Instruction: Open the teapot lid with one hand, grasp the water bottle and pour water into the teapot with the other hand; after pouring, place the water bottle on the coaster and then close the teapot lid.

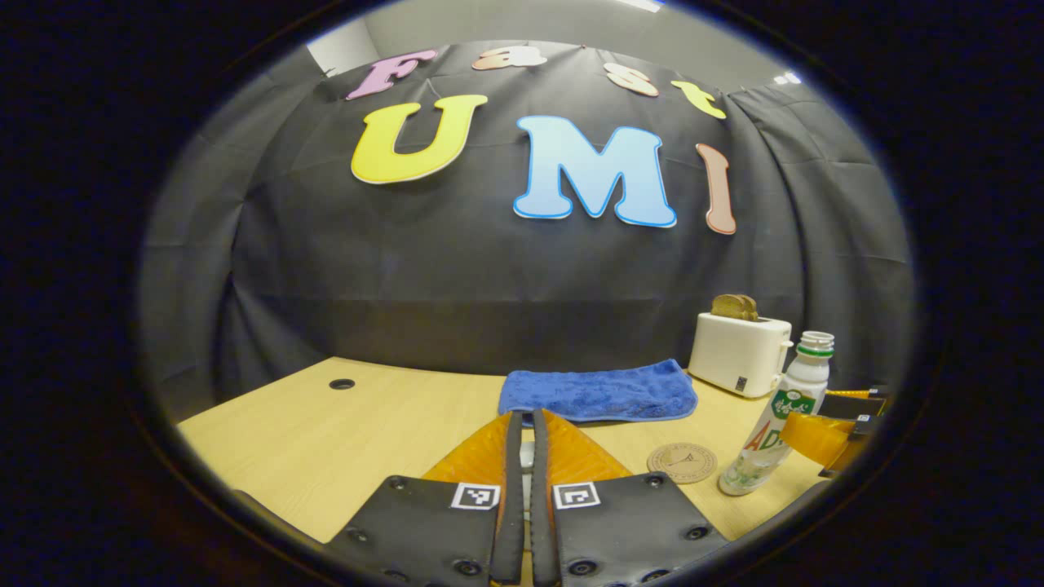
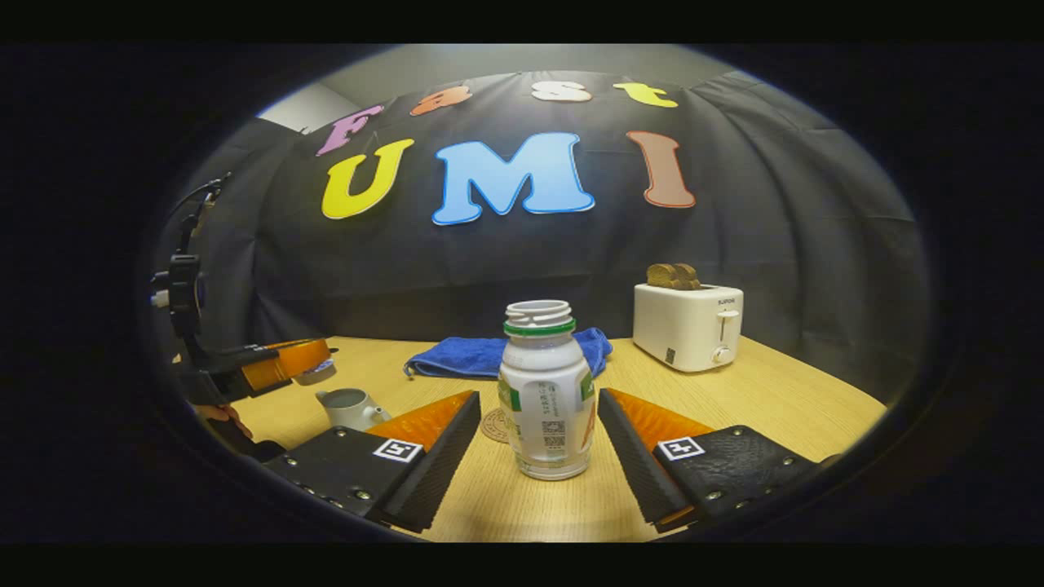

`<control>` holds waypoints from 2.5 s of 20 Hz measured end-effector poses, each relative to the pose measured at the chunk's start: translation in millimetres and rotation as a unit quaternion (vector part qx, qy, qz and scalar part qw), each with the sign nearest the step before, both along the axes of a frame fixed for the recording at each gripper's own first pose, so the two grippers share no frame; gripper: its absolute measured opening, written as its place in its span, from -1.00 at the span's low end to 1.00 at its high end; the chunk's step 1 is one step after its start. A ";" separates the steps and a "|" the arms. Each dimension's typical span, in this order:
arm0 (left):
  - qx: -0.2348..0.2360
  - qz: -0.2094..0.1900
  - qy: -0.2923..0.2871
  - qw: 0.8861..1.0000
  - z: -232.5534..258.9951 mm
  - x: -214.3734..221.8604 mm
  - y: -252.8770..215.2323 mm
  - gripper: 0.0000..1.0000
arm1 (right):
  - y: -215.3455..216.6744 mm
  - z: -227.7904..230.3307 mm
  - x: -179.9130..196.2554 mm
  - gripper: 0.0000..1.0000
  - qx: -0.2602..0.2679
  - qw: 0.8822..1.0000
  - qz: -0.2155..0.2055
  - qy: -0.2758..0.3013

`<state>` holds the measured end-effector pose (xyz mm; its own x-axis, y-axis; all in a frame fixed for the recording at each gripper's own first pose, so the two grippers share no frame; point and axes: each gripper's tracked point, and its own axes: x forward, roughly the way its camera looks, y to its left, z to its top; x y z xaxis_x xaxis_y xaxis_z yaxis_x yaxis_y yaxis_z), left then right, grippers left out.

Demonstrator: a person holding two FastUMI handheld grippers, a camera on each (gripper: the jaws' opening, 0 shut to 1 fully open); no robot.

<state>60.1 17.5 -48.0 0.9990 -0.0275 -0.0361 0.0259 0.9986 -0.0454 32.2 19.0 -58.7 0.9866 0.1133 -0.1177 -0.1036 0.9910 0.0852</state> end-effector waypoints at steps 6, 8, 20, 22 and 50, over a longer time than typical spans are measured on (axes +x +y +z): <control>-0.002 0.030 0.007 1.000 -5.0 -4.0 35.1 -0.72 | 4.4 -7.7 1.9 0.79 -0.005 1.000 0.002 0.011; -0.001 0.040 0.012 0.999 -8.3 -4.1 45.6 -0.72 | 5.6 -9.6 2.5 0.79 -0.002 1.000 0.002 0.015; -0.006 0.054 0.037 0.998 -28.7 -3.4 59.7 -0.79 | 10.9 -42.4 24.7 0.78 -0.029 0.998 -0.004 0.059; -0.009 0.055 0.040 0.998 -30.4 -2.6 61.6 -0.80 | 9.2 -40.6 21.1 0.56 -0.032 0.998 -0.005 0.059; -0.007 0.072 0.054 0.996 -41.3 -6.7 83.3 -0.72 | 37.7 -14.7 35.8 0.48 -0.375 0.927 0.007 0.017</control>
